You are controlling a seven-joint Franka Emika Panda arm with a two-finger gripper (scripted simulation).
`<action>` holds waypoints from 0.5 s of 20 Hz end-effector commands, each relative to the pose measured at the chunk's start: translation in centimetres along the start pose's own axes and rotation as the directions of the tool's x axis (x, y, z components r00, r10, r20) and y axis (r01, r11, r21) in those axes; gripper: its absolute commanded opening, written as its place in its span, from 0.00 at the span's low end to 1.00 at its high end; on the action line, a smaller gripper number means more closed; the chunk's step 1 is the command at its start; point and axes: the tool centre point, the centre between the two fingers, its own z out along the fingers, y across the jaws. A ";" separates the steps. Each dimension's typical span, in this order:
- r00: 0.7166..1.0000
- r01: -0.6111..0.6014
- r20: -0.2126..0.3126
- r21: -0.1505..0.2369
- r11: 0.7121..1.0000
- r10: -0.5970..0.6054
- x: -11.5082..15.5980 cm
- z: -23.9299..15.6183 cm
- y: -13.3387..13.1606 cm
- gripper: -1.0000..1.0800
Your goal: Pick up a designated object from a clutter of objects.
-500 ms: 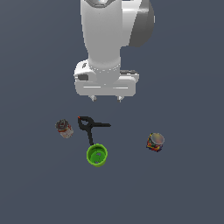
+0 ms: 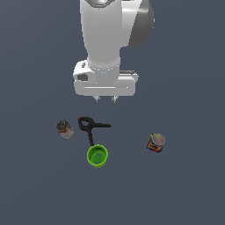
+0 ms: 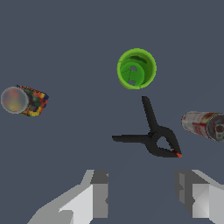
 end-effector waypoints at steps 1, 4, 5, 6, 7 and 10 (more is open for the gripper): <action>1.000 0.002 0.000 -0.001 1.000 -0.002 0.0 0.0 0.0 0.62; 1.000 0.006 -0.004 0.000 1.000 -0.006 0.2 0.3 0.1 0.62; 1.000 0.009 -0.006 0.001 1.000 -0.009 0.3 0.5 0.1 0.62; 1.000 0.012 -0.008 0.001 1.000 -0.012 0.4 0.7 0.2 0.62; 1.000 0.016 -0.011 0.002 1.000 -0.016 0.6 0.9 0.3 0.62; 0.999 0.030 -0.023 0.005 1.000 -0.030 1.1 1.8 0.5 0.62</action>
